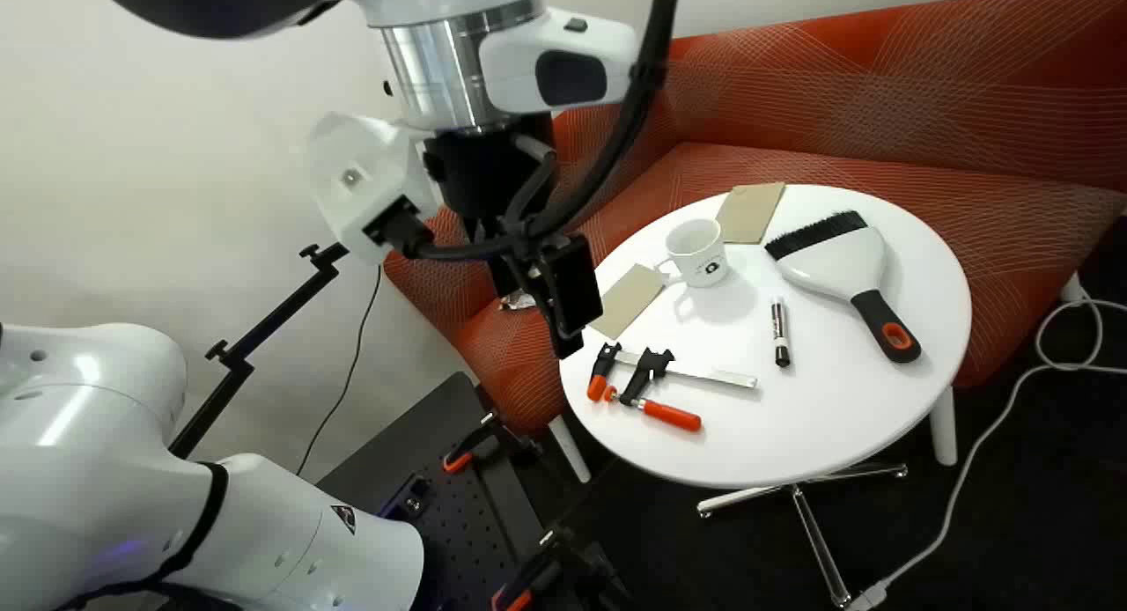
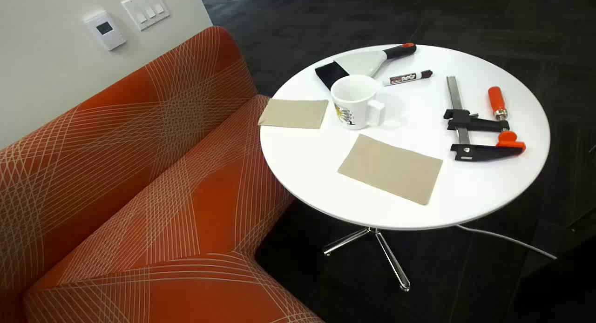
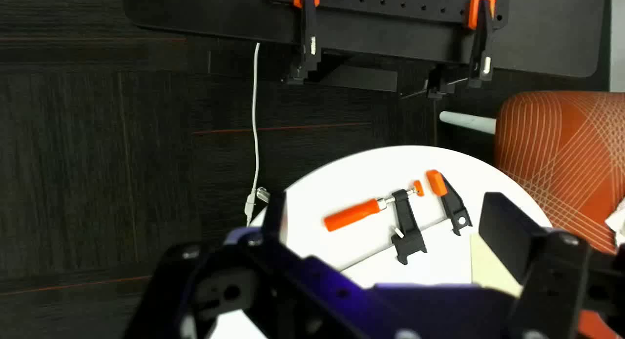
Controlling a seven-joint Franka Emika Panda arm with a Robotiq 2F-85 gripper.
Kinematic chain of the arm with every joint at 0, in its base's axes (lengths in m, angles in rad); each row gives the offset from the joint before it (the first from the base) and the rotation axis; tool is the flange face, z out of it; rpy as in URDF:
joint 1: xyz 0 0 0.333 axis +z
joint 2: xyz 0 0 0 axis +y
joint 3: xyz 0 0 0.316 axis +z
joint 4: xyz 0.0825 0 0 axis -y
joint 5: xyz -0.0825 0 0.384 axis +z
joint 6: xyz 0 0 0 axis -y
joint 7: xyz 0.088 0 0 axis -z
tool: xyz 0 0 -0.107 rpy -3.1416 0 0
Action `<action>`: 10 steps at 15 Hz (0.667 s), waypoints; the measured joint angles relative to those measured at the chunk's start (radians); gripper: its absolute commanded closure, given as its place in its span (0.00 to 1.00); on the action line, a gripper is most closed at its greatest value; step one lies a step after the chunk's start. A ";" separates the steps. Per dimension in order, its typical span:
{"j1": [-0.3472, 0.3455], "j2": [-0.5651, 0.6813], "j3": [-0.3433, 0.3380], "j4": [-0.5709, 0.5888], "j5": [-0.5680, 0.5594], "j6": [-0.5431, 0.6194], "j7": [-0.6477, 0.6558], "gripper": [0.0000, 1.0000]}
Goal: Put the marker in the cup
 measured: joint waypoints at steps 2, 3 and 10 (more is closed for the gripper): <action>0.000 0.000 0.000 0.000 0.000 0.000 0.000 0.00; 0.000 0.000 0.000 0.000 0.000 0.000 0.000 0.00; -0.003 0.003 0.011 0.000 0.000 0.009 0.000 0.00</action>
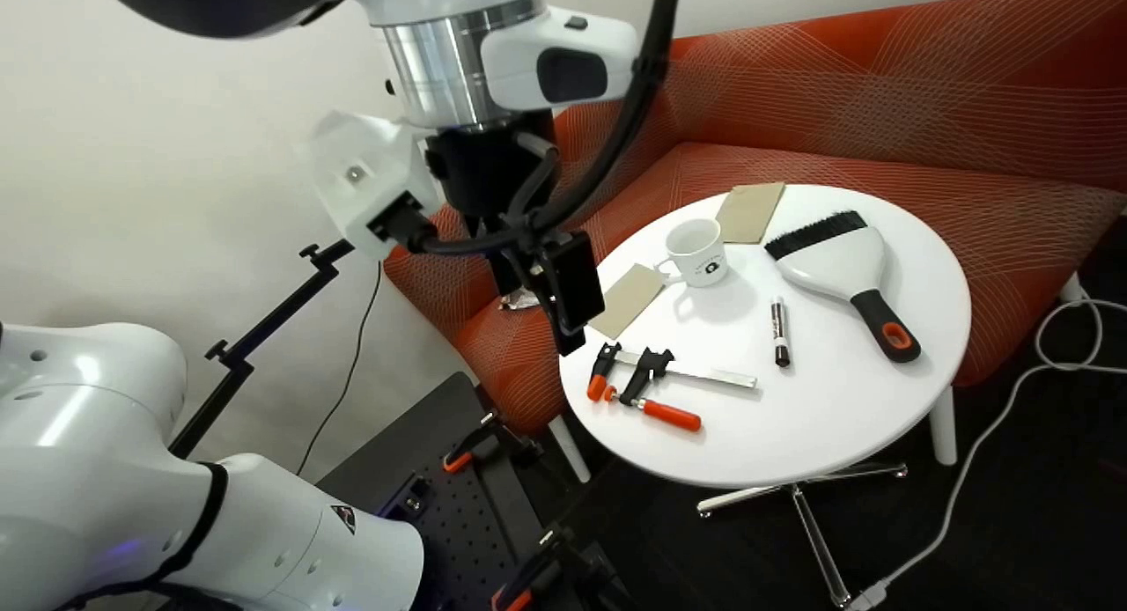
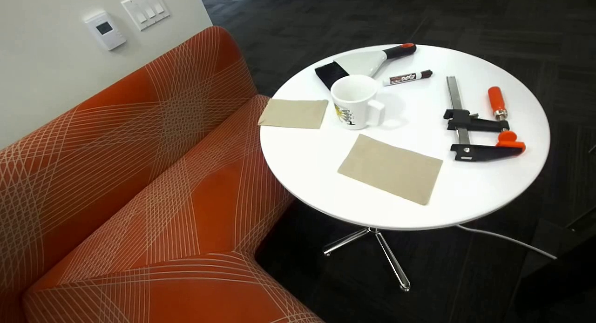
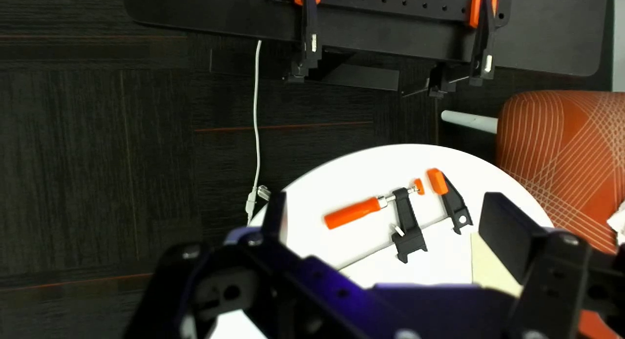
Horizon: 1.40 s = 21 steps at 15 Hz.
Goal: Put the marker in the cup
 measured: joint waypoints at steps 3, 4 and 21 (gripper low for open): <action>0.009 0.023 0.038 0.002 0.014 0.083 0.000 0.00; 0.015 0.037 0.054 0.004 0.029 0.129 0.000 0.00; 0.020 0.626 0.263 0.213 0.226 0.754 -0.218 0.00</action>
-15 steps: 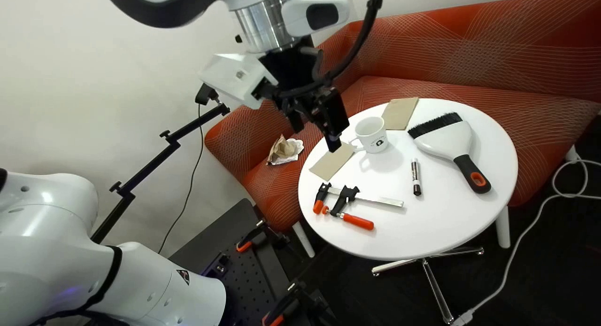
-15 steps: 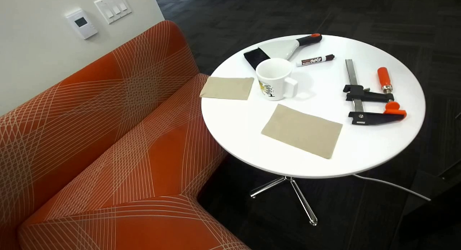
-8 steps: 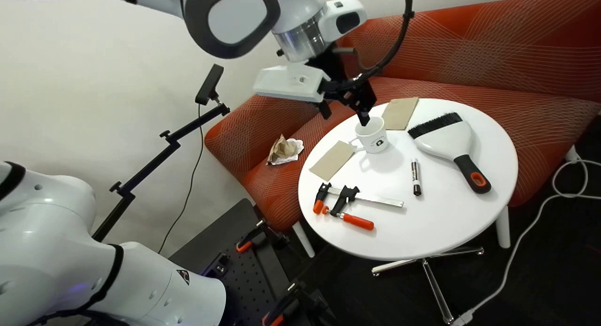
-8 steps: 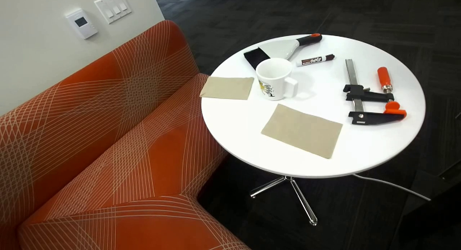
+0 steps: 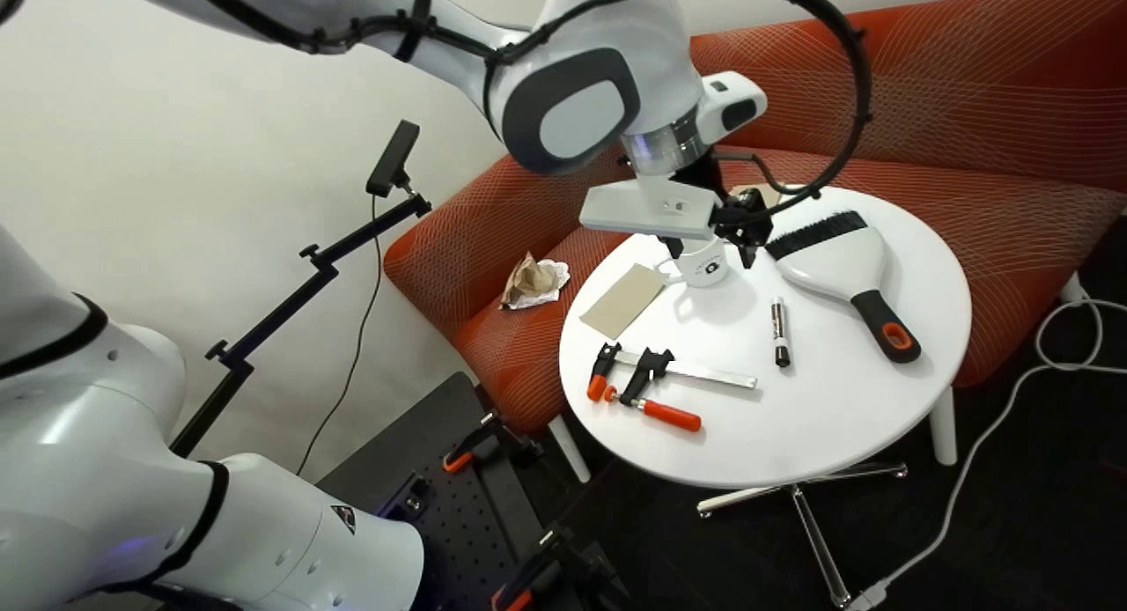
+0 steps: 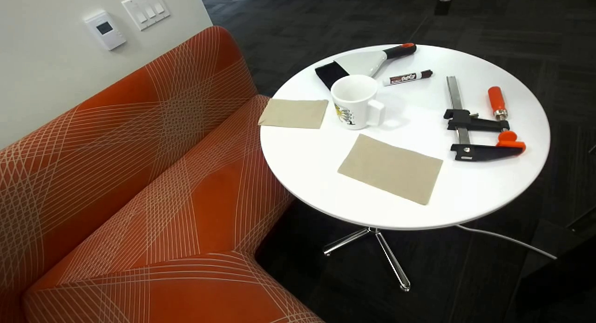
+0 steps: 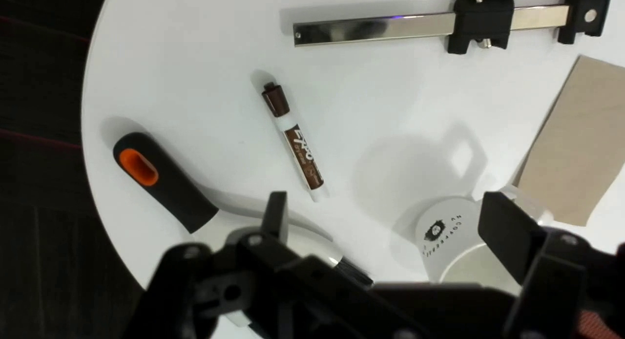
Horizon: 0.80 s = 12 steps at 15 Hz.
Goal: Put the marker in the cup
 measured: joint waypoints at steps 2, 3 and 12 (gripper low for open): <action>-0.041 0.080 0.028 0.057 -0.001 0.000 -0.001 0.00; -0.054 0.111 0.037 0.080 -0.001 0.000 -0.001 0.00; -0.073 0.155 0.056 0.119 -0.038 0.000 0.004 0.00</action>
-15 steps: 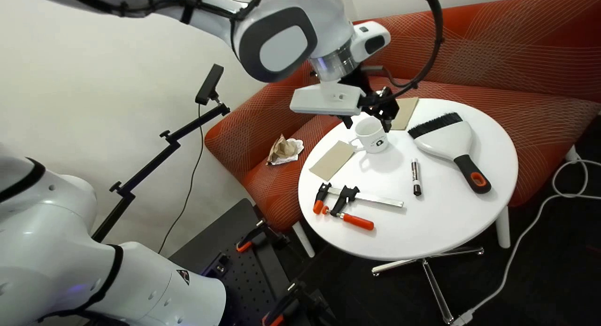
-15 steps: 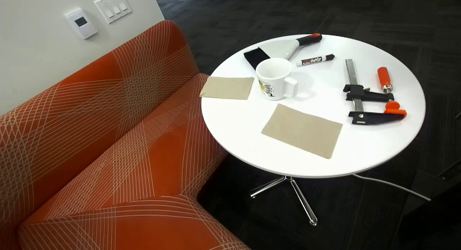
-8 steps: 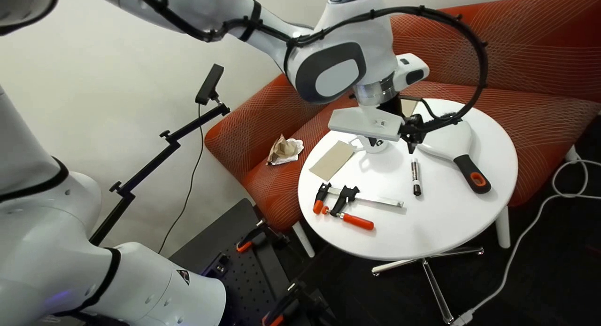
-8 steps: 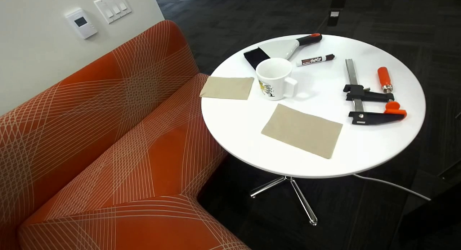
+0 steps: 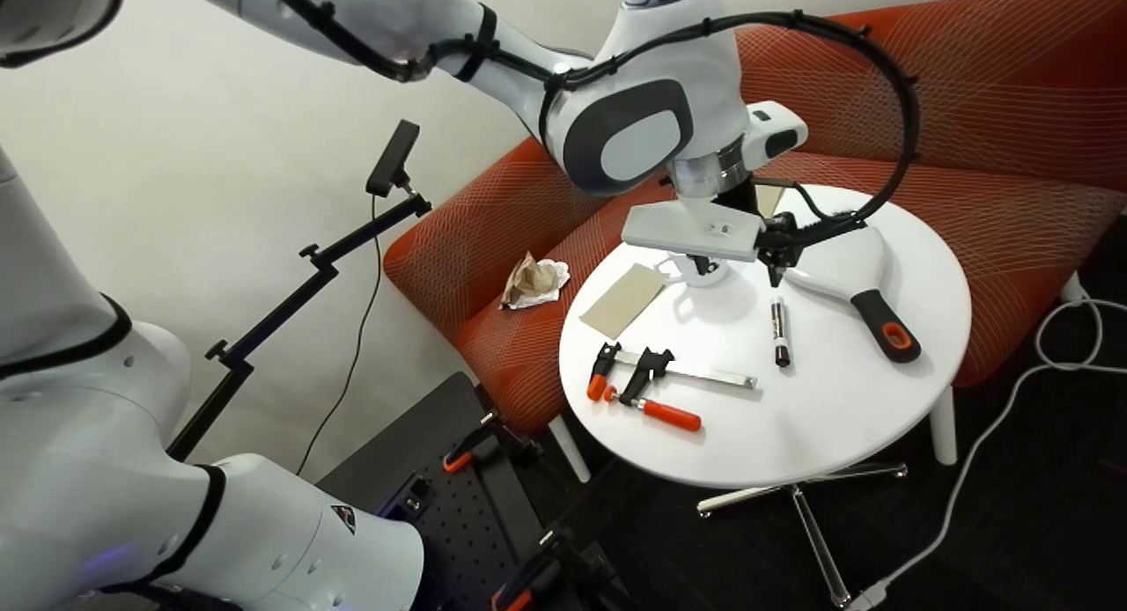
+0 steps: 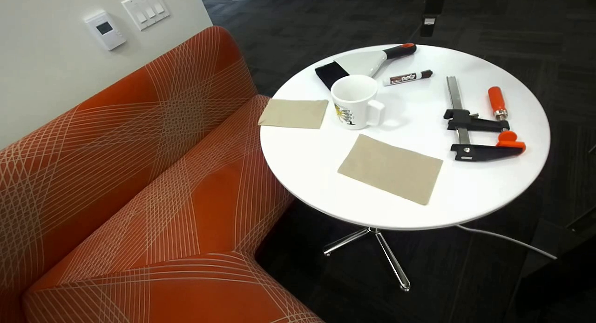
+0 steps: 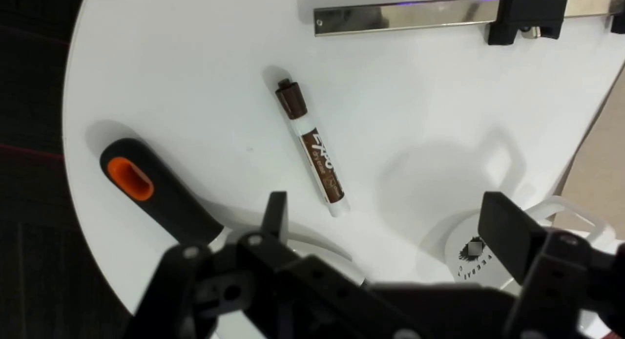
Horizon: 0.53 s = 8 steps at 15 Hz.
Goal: Put the marker in the cup
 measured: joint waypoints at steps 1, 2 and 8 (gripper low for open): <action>0.000 0.007 0.000 0.004 -0.026 0.000 0.001 0.00; 0.000 0.016 0.001 0.010 -0.050 0.002 0.001 0.00; -0.003 0.122 0.012 0.078 -0.170 0.071 -0.004 0.00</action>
